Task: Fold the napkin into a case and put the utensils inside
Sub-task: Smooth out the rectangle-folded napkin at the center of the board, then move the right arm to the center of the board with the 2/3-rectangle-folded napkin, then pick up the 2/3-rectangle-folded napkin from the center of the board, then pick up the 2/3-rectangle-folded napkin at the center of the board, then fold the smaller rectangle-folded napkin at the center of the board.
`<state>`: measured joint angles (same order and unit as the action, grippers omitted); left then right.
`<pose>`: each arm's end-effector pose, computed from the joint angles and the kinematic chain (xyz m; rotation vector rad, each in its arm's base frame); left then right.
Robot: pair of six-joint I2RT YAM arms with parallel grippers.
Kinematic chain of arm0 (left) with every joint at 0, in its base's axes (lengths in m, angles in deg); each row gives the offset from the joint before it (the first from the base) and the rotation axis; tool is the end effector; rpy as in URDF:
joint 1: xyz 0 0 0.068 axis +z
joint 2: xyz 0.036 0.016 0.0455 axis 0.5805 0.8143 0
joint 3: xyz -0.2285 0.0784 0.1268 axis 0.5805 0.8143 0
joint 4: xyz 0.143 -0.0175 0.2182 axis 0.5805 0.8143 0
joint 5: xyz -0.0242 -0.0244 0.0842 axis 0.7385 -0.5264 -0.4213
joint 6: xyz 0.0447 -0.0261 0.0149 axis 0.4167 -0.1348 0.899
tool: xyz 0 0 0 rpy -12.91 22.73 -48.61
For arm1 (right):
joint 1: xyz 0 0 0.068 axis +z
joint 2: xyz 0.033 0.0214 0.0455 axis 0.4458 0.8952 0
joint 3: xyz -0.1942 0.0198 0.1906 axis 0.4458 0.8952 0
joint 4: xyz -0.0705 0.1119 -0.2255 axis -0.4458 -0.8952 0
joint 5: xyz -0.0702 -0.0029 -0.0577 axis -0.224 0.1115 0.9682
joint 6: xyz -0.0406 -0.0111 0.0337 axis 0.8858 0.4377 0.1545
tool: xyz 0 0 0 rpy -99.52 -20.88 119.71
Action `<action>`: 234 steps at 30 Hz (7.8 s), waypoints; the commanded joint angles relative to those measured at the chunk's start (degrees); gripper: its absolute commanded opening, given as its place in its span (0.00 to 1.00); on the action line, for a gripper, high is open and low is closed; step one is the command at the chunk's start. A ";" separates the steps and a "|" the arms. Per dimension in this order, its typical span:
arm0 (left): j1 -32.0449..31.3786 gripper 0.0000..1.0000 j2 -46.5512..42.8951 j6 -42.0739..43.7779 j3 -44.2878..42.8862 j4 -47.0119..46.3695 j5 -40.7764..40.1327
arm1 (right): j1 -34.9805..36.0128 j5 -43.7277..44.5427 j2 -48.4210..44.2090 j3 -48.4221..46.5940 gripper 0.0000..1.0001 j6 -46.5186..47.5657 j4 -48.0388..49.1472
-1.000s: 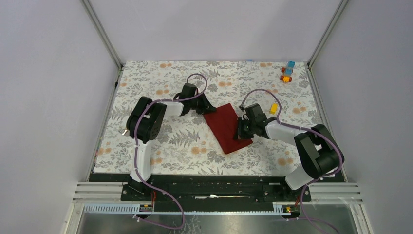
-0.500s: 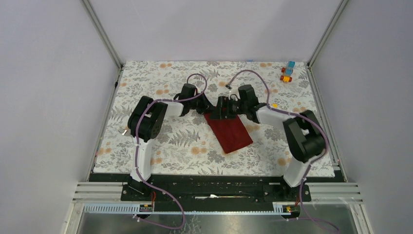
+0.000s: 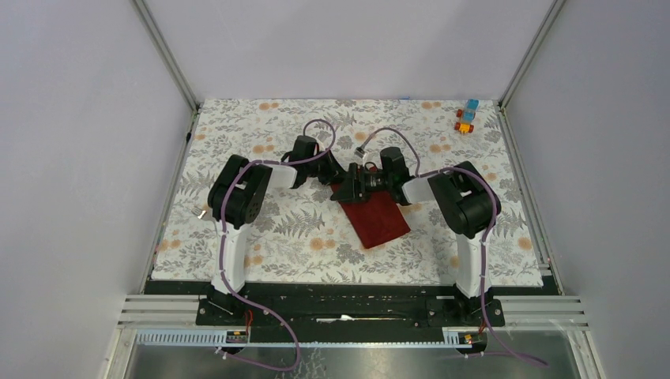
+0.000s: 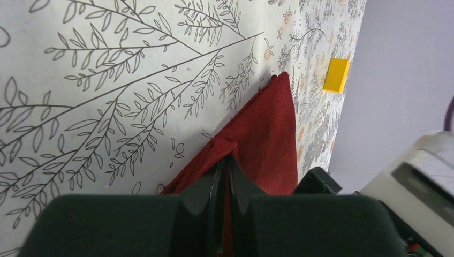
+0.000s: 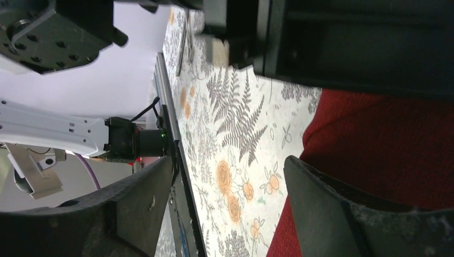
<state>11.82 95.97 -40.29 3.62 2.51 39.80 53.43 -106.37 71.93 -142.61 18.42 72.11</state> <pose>0.4022 -0.1970 0.1068 -0.2656 2.4346 -1.2962 0.3500 0.2104 0.1284 -0.4877 2.1250 1.6378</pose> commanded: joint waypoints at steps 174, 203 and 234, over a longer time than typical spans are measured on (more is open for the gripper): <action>-10.18 0.00 -14.56 1.99 20.70 -2.22 -16.45 | 4.57 50.77 -27.70 13.83 0.00 3.70 -28.70; -7.33 0.45 -35.43 2.26 29.48 3.72 -6.80 | 21.20 76.80 -14.31 -1.60 0.00 -3.30 -41.30; -8.97 0.09 -27.83 -0.52 43.43 -11.48 -11.62 | 25.88 70.11 -9.30 -6.57 0.18 0.11 -37.95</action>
<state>2.58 68.83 -42.00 44.69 -11.48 30.49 79.88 -30.26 64.09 -152.45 15.60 26.32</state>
